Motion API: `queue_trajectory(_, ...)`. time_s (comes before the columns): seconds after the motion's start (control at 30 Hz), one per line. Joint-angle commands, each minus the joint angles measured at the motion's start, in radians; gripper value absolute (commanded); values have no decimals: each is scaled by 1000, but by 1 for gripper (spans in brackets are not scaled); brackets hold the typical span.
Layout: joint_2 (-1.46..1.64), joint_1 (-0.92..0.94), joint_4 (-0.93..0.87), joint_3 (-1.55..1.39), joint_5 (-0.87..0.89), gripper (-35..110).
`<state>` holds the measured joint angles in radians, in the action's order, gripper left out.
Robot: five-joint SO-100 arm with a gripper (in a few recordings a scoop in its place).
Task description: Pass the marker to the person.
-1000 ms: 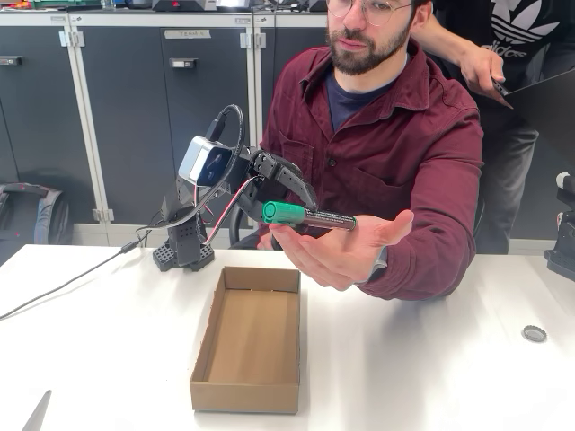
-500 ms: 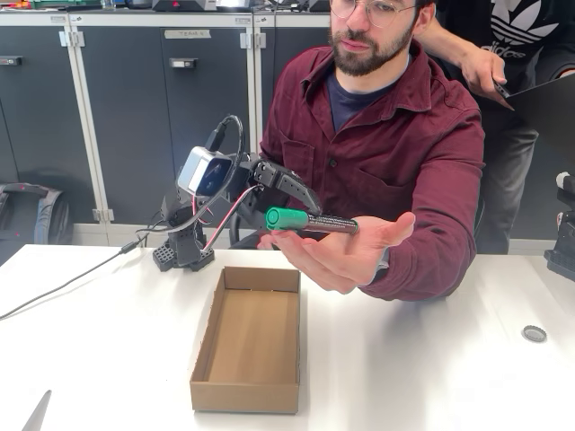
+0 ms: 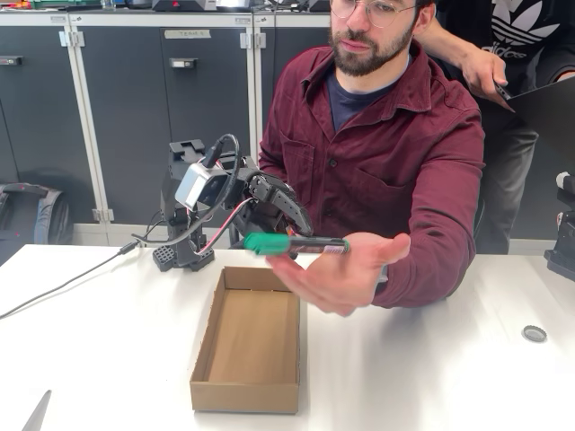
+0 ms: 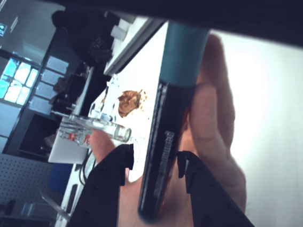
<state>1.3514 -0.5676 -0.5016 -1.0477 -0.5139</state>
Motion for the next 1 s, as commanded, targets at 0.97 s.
queue_trajectory(0.97, 348, 81, -222, -192, 60, 17)
